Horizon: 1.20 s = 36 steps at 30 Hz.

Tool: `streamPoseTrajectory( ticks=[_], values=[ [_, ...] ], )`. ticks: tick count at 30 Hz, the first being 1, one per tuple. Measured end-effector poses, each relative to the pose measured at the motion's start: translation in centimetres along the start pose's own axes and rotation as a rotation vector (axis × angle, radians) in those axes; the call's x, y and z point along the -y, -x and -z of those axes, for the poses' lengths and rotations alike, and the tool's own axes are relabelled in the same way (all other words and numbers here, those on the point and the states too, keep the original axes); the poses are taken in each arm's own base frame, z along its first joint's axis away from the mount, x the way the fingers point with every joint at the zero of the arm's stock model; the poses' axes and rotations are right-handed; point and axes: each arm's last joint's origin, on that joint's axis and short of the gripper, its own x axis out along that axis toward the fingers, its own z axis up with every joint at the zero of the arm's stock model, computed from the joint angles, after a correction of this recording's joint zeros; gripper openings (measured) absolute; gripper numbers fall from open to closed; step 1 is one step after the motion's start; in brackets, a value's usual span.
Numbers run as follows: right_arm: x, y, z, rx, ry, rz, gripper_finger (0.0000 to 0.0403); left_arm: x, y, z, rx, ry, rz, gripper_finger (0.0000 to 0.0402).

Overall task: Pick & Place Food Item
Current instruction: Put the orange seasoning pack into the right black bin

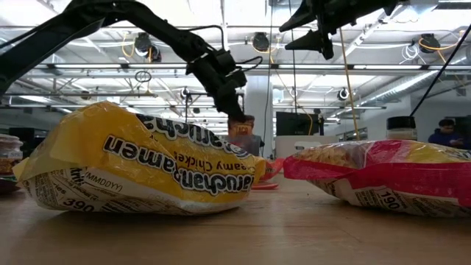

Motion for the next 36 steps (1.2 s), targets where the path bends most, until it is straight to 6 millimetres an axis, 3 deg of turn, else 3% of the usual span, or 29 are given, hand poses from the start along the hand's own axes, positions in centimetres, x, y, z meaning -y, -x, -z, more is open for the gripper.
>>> streamPoseTrajectory(
  ticks=[11,36],
  values=[
    [0.0,0.0,0.0,-0.001,0.002,0.001,0.0226,-0.4,-1.4,0.7,-0.036,0.007,-0.026,0.0001],
    [0.6,0.1,-0.2,0.003,-0.002,0.025,0.0226,-0.8,-1.4,0.4,-0.022,0.008,-0.106,0.0025]
  ],
)
